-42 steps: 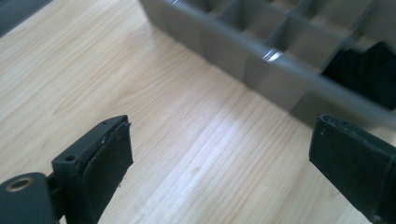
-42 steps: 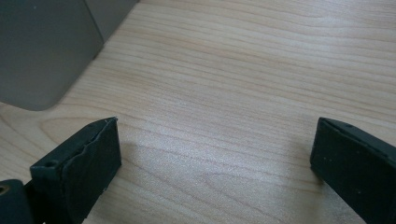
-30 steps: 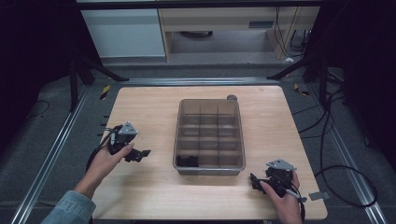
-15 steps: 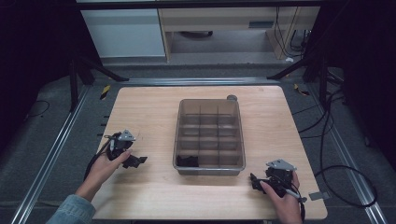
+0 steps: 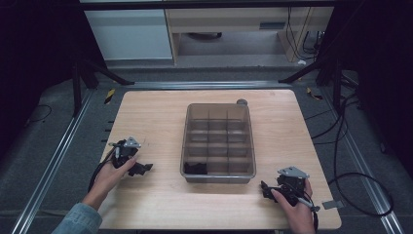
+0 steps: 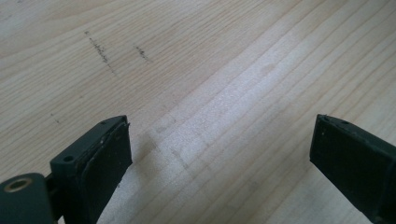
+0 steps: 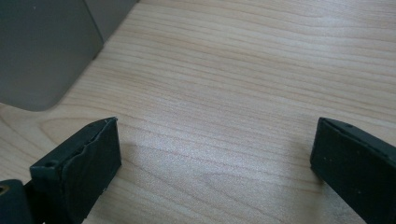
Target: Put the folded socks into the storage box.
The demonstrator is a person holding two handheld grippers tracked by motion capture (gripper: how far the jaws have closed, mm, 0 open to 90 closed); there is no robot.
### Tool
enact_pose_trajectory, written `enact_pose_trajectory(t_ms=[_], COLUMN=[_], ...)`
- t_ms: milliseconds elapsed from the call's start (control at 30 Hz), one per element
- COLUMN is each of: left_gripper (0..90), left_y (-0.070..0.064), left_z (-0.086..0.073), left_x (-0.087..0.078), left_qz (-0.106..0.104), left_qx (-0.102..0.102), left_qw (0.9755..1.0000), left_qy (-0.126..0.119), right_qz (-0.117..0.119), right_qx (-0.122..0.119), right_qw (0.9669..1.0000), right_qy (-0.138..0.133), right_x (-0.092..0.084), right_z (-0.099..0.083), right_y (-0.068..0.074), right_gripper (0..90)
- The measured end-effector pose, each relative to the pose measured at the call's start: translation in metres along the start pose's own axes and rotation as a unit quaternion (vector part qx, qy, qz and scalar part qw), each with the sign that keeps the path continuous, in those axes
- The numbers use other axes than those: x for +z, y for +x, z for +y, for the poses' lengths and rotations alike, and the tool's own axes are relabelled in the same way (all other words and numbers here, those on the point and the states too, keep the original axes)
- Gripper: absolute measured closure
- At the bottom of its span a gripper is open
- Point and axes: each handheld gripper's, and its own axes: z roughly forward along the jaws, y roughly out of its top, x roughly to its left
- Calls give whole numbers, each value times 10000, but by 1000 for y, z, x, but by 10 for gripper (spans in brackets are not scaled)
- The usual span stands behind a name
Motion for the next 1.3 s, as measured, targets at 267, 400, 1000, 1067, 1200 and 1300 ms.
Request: enact_pose_trajectory(t_ms=[267, 400, 1000, 1067, 1200, 1300], left_gripper=[47, 46, 6, 0, 0, 0], left_y=[5, 5, 12, 12, 13, 13], left_z=[-1, -1, -11, -10, -10, -10], left_x=[6, 11, 20, 20, 20, 20], left_qz=[125, 141, 263, 226, 217, 229], left_qx=[-162, -202, -301, -271, -288, -303], left_qw=[9996, 9995, 9963, 9966, 9966, 9966], left_qy=[-187, -199, -757, -751, -740, -737], right_qz=[-8, 1, -48, -64, -105, -137], right_qx=[-17, -6, 54, 64, 94, 120], right_qw=[10000, 10000, 10000, 10000, 9999, 9998], right_qy=[4, 1, -1, 0, -6, -7], right_x=[0, 0, 0, 0, 0, 0], right_z=[0, 0, 0, 0, 0, 0], right_y=[0, 0, 2, 2, 3, 4], right_gripper=[20, 20, 20, 19, 20, 20])
